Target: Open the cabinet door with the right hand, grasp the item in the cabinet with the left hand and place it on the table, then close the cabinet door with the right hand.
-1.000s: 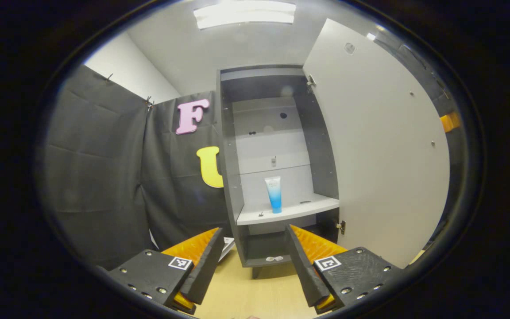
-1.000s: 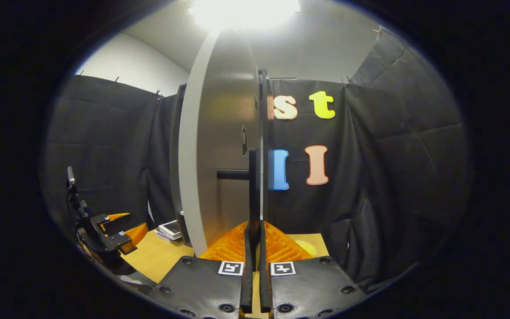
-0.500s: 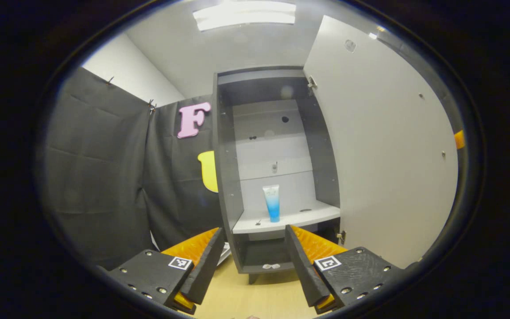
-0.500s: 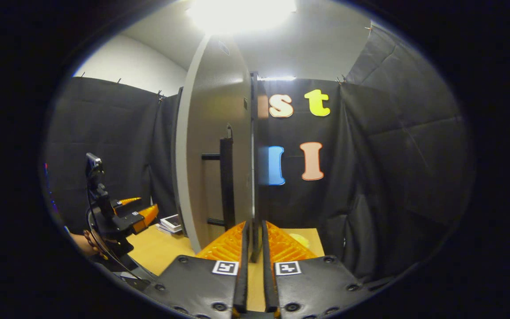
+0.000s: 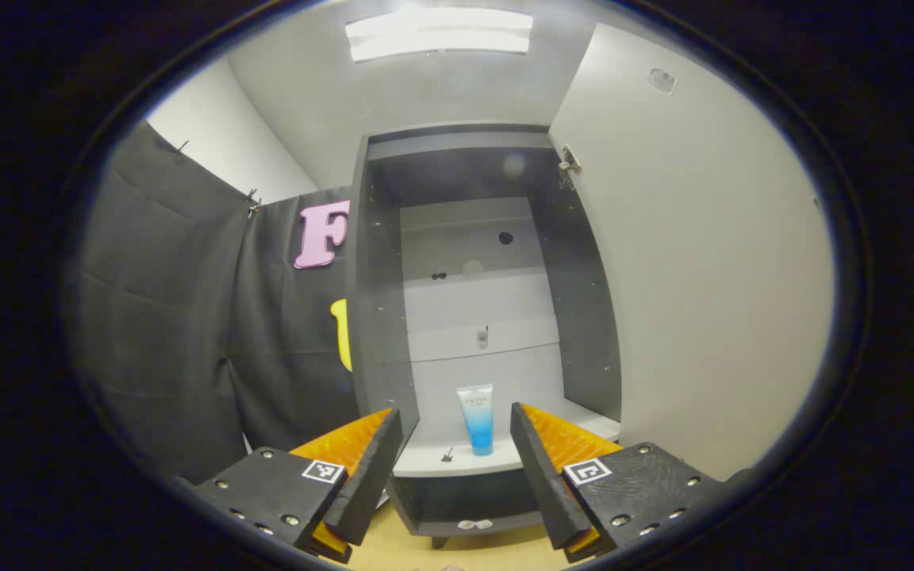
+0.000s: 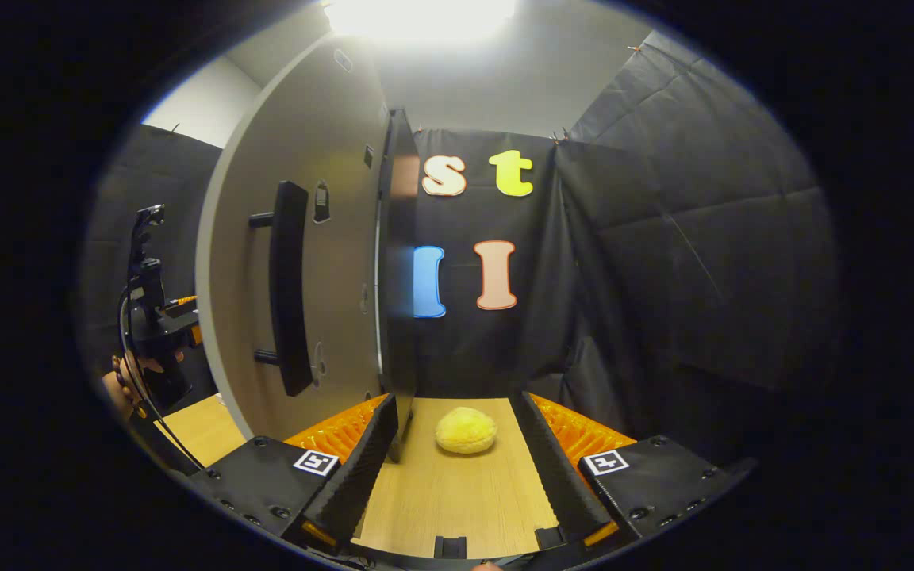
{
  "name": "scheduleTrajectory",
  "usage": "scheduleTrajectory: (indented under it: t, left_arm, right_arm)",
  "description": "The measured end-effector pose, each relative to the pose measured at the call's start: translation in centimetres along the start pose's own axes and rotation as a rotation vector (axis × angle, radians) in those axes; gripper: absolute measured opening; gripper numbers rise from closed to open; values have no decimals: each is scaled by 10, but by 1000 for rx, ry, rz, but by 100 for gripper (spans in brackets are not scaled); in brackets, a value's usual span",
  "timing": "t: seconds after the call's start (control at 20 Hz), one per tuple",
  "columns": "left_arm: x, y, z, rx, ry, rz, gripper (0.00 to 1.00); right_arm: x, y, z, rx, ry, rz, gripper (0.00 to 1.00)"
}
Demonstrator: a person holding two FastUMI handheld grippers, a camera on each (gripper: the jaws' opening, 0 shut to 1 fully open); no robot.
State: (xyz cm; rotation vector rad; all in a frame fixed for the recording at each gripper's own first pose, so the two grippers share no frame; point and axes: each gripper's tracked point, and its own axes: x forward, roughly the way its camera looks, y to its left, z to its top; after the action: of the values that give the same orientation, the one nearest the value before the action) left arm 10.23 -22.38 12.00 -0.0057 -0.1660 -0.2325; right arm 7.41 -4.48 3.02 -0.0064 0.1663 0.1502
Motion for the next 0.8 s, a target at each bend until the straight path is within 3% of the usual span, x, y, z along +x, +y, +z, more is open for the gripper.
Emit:
scheduleTrajectory:
  t: [0.05, 0.25, 0.55, 0.8]
  left_arm:
    - [17, -3, -3, -5, 2, -11, 85]
    - [75, -16, -24, -27, 32, -48, 85]
    - [150, -25, -80, -64, 118, -73, 83]
    - [181, -27, -123, -75, 200, -80, 85]
  right_arm:
    - [6, -5, 0, 6, 1, -30, 96]
    - [21, -24, -2, 36, 12, -142, 93]
    - [44, -40, -15, 97, 59, -253, 93]
    - [56, -40, -23, 143, 88, -281, 96]
